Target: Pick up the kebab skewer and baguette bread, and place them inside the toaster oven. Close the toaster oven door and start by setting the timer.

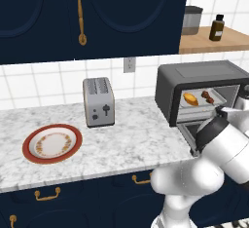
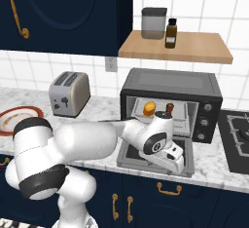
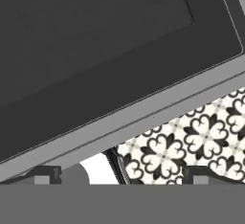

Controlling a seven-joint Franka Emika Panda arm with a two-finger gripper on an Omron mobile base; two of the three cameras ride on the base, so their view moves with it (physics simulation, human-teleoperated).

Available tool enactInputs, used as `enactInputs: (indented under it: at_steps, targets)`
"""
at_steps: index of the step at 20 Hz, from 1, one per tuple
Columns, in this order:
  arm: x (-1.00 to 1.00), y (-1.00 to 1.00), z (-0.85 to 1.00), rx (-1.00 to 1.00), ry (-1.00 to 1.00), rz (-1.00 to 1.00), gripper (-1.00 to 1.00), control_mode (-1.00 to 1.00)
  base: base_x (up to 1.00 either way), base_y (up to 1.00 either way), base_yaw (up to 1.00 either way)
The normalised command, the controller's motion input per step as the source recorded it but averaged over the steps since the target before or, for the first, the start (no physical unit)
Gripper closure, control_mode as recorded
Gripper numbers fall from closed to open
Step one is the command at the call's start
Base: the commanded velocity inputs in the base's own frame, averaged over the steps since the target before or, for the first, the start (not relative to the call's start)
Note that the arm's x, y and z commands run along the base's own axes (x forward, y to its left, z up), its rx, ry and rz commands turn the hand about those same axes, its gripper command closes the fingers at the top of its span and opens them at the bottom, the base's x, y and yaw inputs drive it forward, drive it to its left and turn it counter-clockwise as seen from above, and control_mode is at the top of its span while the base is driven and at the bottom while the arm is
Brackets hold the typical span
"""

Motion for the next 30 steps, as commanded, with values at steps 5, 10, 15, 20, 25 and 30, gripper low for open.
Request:
enactInputs:
  at_steps: [5,10,15,20,25,30]
  targets:
    - [-0.20,0.08,-0.35,0.00,0.01,0.34,-1.00,-1.00,0.00,0.00,0.00]
    - [-0.07,0.22,-0.49,0.00,0.02,0.15,-1.00,-1.00,0.00,0.00,0.00]
    - [0.11,0.31,-0.42,0.00,0.00,0.09,-1.00,-1.00,0.00,0.00,0.00]
    - [0.24,0.14,-0.32,0.00,0.00,0.02,-1.00,-1.00,0.00,0.00,0.00]
    - [0.50,0.05,-0.07,0.00,0.00,0.00,-1.00,-1.00,0.00,0.00,0.00]
    - [0.54,0.00,0.25,0.02,-0.03,0.00,-1.00,-1.00,0.00,0.00,0.00]
